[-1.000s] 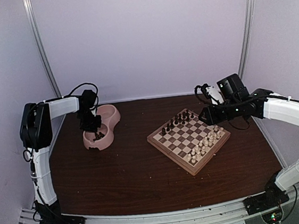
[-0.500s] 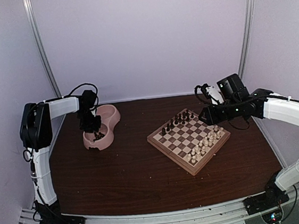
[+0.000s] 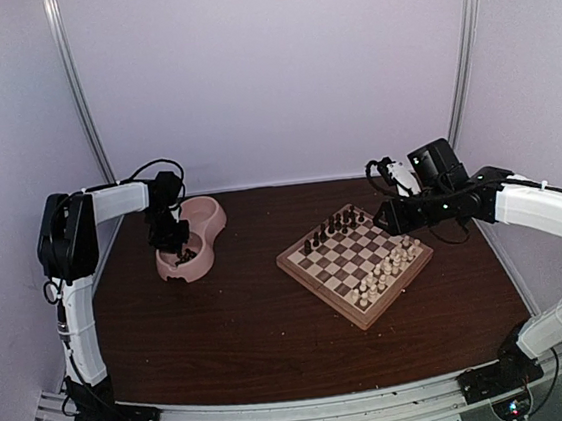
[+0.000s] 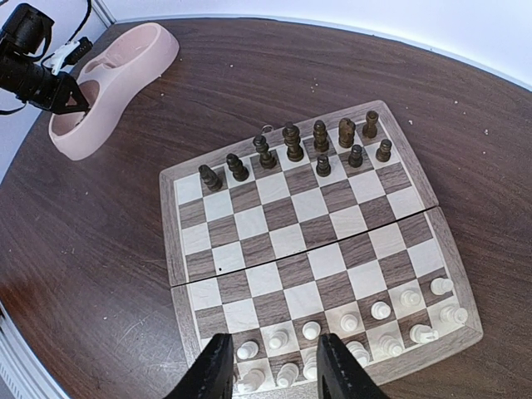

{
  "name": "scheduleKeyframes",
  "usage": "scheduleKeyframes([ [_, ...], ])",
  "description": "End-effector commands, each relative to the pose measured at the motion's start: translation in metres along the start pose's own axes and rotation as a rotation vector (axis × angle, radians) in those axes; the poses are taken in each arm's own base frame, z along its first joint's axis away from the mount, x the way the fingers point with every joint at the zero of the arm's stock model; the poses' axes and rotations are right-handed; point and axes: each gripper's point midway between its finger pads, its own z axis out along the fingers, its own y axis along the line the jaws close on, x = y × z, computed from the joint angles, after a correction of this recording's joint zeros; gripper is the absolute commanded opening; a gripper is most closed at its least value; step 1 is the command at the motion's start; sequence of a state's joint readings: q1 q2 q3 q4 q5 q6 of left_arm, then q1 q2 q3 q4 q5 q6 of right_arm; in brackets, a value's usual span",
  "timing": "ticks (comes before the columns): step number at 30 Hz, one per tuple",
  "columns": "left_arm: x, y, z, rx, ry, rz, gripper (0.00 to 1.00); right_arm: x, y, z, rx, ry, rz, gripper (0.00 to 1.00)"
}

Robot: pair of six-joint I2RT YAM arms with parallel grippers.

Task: Set up the chess pieces on the board
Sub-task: Pick up the pawn from the storage box.

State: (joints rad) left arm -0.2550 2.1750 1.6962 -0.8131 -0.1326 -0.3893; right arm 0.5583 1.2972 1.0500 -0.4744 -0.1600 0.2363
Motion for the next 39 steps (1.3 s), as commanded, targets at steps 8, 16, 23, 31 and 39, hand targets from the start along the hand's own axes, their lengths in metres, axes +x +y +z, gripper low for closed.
scheduleKeyframes([
  [8,-0.010,-0.007,-0.012,0.056,-0.004,-0.001,0.03,-0.014,0.004,-0.008,-0.017,-0.044,0.009,0.36],
  [16,-0.011,-0.018,-0.088,0.064,-0.085,0.058,0.01,-0.015,-0.001,-0.013,0.006,-0.058,-0.002,0.37],
  [23,0.005,-0.096,-0.173,0.178,-0.236,0.183,0.03,-0.016,-0.004,-0.017,0.022,-0.076,-0.013,0.36],
  [31,0.045,-0.223,-0.206,0.505,-0.290,0.351,0.05,-0.010,-0.005,-0.018,0.023,-0.080,-0.017,0.36],
  [39,0.079,-0.308,-0.187,0.653,-0.295,0.471,0.07,-0.005,-0.010,-0.023,0.044,-0.085,-0.035,0.36],
])
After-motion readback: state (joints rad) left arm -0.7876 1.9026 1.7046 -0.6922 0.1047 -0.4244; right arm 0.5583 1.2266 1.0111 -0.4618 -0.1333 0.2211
